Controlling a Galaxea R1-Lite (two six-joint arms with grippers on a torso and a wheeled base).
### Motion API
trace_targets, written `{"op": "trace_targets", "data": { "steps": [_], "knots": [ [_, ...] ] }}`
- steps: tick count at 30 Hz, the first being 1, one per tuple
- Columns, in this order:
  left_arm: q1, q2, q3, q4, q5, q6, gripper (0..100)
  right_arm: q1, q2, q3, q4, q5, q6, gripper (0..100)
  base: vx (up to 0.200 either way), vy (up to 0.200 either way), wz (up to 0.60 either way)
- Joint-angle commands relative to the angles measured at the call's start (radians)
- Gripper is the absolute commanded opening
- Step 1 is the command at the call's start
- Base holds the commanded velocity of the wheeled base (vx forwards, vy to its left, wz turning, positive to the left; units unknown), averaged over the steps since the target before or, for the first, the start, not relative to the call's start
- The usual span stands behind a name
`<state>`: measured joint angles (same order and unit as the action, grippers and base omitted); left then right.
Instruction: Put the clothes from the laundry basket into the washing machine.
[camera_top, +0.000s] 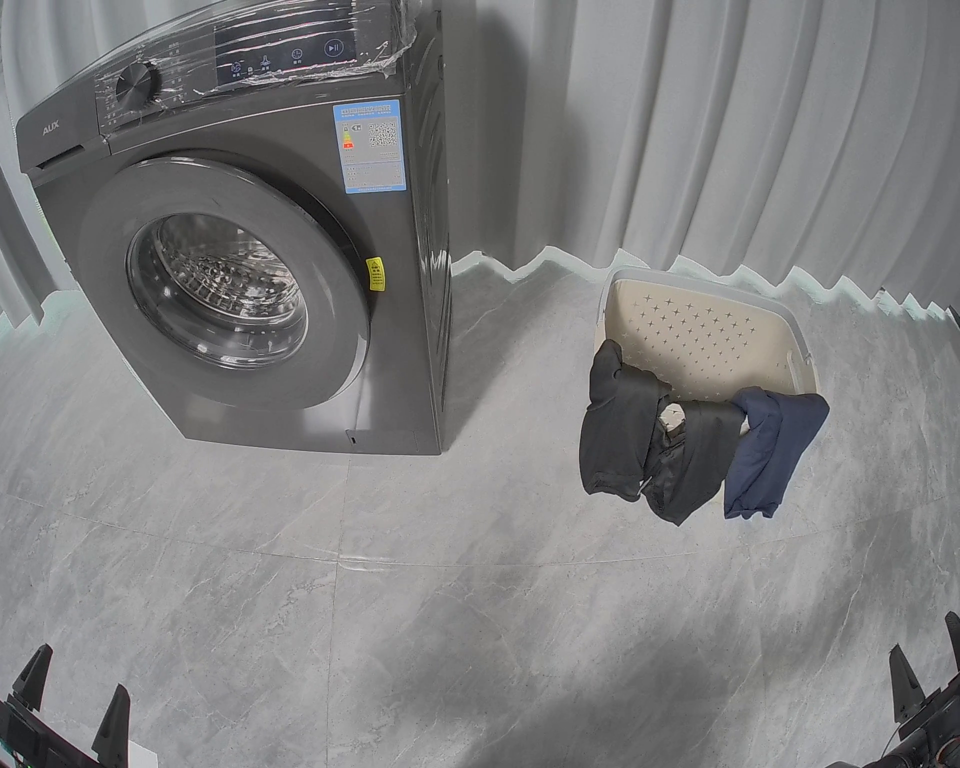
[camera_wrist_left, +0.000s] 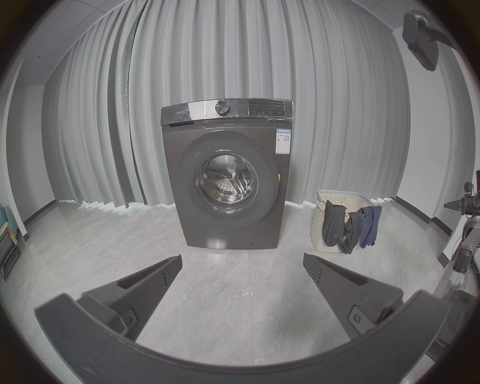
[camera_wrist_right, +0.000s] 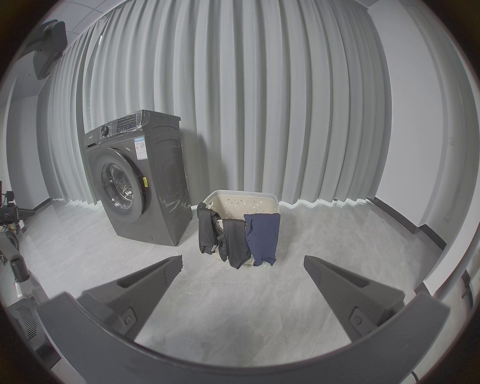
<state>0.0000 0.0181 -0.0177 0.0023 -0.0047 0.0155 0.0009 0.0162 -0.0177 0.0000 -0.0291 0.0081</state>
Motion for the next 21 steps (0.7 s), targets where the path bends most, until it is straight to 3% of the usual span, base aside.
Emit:
{"op": "trace_targets", "data": {
  "steps": [1, 4, 10, 21],
  "knots": [
    [0.0, -0.012, 0.018, -0.001, 0.0, 0.0, 100, 0.001, -0.007, 0.018, 0.0, 0.0, 0.0, 100, 0.0, 0.0, 0.0],
    [0.0, -0.012, 0.018, -0.001, 0.0, 0.0, 100, -0.001, -0.005, 0.018, 0.0, 0.002, -0.002, 100, 0.0, 0.0, 0.0],
    [0.0, -0.012, 0.018, 0.001, 0.0, 0.0, 100, -0.001, -0.005, 0.018, 0.0, 0.002, -0.002, 100, 0.0, 0.0, -0.6],
    [0.0, -0.012, 0.018, -0.001, 0.0, -0.002, 100, -0.001, -0.007, 0.018, 0.0, 0.002, -0.002, 100, 0.0, 0.0, 0.0]
  ]
}}
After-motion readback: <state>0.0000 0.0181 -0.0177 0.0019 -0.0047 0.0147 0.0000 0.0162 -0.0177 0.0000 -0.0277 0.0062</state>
